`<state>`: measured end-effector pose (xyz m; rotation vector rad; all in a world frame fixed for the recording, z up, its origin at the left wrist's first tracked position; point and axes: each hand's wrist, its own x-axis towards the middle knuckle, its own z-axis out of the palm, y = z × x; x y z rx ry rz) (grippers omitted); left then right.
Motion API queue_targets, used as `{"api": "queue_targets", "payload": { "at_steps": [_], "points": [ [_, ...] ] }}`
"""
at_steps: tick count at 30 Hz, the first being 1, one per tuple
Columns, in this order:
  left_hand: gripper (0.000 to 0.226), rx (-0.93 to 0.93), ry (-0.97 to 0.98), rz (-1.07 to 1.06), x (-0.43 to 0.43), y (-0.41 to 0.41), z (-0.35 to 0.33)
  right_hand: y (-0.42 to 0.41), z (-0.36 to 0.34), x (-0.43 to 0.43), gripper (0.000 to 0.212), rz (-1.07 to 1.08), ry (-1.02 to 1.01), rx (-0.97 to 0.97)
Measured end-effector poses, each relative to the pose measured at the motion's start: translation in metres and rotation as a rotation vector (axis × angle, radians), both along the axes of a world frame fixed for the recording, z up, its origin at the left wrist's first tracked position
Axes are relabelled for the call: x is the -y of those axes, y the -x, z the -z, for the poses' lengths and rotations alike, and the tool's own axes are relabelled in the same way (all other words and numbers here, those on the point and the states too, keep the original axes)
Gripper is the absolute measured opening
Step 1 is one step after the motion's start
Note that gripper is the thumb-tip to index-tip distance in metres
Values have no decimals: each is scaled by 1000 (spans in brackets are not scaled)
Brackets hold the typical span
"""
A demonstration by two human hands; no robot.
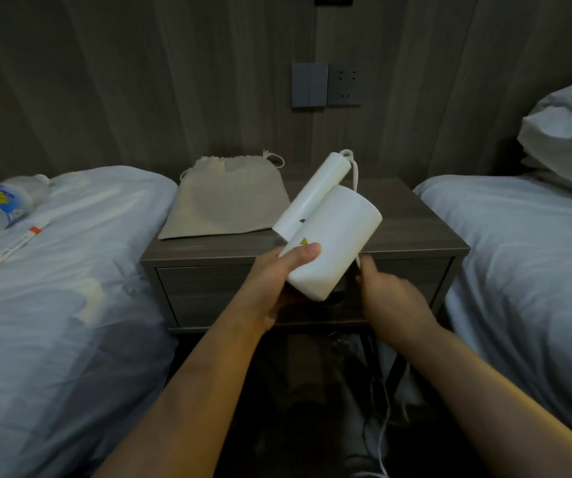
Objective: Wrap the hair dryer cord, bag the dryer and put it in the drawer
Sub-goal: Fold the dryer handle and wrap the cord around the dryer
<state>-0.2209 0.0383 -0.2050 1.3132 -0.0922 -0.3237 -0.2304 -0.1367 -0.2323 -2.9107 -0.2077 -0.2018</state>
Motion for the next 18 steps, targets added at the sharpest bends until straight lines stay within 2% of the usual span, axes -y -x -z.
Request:
{"api": "queue_targets", "payload": {
  "at_steps": [2,4,6,9,13,18],
  "points": [
    [62,51,-101,-65,2,1,-2,5,-9,-2,33,-24,38,-60],
    [46,84,-119,-114,5,3,-4,9,-20,-1,35,-67,54,-135],
    [32,97,-139,-206,6,1,-6,15,-28,-1,33,-128,-42,-234],
    [37,137,-213,-357,4,-6,-9,26,-29,-5,37,-265,-131,-304],
    [46,239,-448,-459,-8,-7,-13,30,-37,-1,63,-353,-112,-314],
    [66,438,-780,-372,-14,-1,-13,28,-54,15,50,-336,-73,-176]
  ]
}}
